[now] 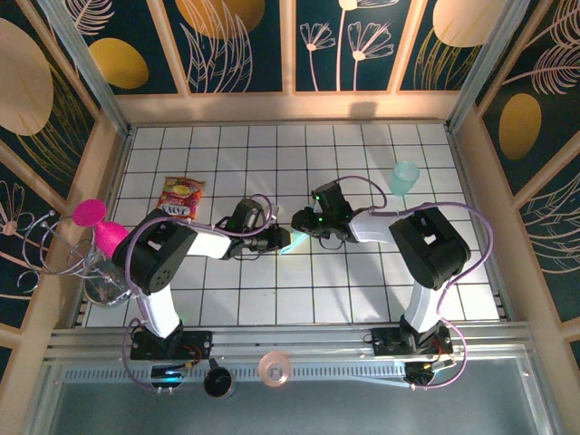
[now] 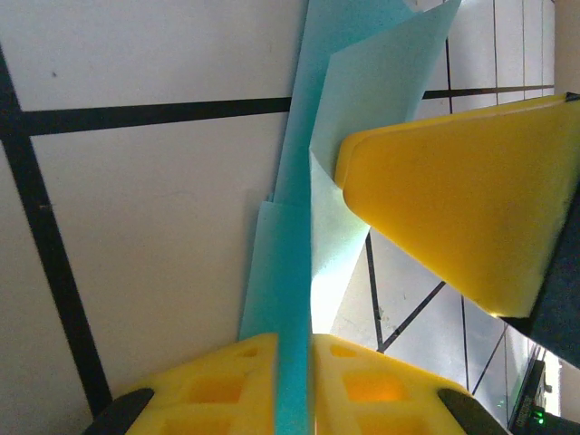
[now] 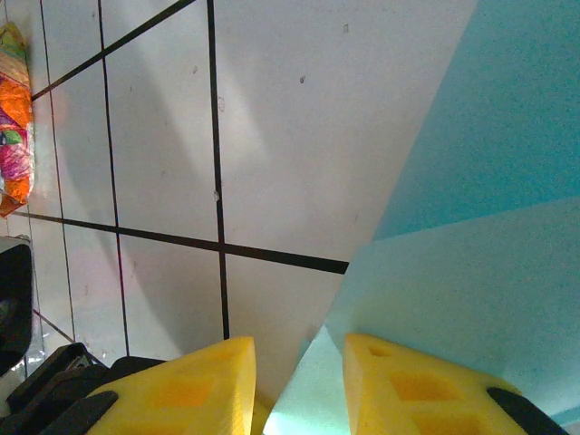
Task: Fold a paper plane with a square sheet of paper (pick it up from the middle)
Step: Fold the wing for the fifth time at the center of the table.
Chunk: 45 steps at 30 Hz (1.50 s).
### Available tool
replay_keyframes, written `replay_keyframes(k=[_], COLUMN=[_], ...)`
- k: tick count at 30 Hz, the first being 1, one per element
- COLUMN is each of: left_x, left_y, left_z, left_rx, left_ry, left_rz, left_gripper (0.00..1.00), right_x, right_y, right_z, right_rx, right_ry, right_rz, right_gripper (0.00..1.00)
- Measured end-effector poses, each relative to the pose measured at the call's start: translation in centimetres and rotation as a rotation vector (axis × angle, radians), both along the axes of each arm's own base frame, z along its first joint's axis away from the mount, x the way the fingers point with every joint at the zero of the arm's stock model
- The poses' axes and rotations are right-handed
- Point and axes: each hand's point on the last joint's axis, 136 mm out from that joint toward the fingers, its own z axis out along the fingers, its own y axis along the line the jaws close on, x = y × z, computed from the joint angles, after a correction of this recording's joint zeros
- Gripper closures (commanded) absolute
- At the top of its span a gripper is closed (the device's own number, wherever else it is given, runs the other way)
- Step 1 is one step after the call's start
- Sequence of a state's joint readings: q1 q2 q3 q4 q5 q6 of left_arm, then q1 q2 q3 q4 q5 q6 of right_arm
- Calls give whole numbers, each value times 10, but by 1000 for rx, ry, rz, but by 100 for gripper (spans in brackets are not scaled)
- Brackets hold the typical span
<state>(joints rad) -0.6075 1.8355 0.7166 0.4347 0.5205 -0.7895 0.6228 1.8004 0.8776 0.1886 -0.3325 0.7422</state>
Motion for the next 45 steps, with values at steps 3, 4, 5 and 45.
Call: replay_keyframes(k=[3,4,5,45], left_x=[0,0,0,17], left_y=[0,0,0,-3], left_z=[0,0,0,44], left_rx=[0,0,0,40], left_ry=[0,0,0,-117], left_rz=[0,0,0,3], left_gripper=[82,82,82,89], right_x=[-1,0,0,2], right_y=[-1,-1,-1,-4], right_z=[-1,-1,-1,-8], right_rx=[-5,-6,-8,-4], right_ry=[4,4,3,29], right_rz=[-1,-2,-4,-11], right_gripper=[68,69,69,78])
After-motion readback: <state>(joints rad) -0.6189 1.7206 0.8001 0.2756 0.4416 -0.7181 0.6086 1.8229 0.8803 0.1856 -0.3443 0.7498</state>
